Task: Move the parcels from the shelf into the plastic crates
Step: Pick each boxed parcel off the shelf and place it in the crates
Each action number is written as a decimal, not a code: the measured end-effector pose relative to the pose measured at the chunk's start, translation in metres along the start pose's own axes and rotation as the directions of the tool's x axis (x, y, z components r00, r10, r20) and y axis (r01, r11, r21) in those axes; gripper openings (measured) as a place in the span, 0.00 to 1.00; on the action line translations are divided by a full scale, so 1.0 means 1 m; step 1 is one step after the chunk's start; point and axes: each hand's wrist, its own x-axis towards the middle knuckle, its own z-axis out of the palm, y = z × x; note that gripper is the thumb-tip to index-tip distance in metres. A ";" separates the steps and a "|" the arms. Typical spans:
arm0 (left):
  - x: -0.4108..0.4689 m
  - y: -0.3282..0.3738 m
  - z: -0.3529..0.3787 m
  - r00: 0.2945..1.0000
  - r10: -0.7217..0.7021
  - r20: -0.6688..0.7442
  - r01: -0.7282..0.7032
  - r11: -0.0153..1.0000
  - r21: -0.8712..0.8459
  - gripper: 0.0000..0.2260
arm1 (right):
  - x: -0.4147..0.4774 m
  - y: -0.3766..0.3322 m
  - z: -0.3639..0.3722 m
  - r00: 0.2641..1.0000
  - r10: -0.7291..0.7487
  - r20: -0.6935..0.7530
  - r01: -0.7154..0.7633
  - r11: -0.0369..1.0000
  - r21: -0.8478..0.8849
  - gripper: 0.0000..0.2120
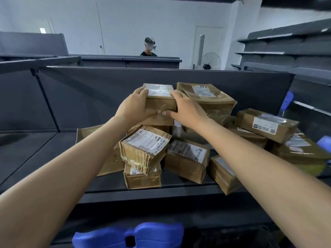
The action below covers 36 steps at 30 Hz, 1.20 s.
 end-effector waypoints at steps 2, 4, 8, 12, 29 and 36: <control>-0.001 0.001 0.001 1.000 -0.001 -0.013 0.001 1.000 -0.007 0.35 | -0.001 -0.001 0.004 1.000 -0.003 -0.030 0.005 0.998 0.056 0.30; -0.002 0.002 0.000 1.000 0.003 -0.030 -0.003 1.000 -0.013 0.34 | -0.003 -0.003 0.007 0.999 -0.010 -0.045 0.015 0.995 0.099 0.30; -0.009 0.007 -0.004 0.998 0.020 -0.059 -0.022 0.999 -0.025 0.31 | -0.009 -0.009 0.003 0.997 0.014 -0.075 -0.002 0.988 0.156 0.28; -0.023 0.011 -0.011 0.997 0.030 -0.075 -0.035 0.998 -0.061 0.31 | -0.026 -0.016 -0.006 0.996 0.034 -0.080 -0.020 0.986 0.167 0.29; -0.141 0.024 -0.065 0.892 -0.236 0.385 0.444 0.310 -0.841 0.22 | -0.156 -0.074 -0.041 0.930 -0.164 -0.328 0.187 0.981 0.041 0.32; -0.243 0.036 -0.068 0.890 -0.369 0.268 0.353 0.186 -0.917 0.10 | -0.230 -0.132 -0.040 0.979 -0.010 -0.202 0.093 0.911 0.402 0.38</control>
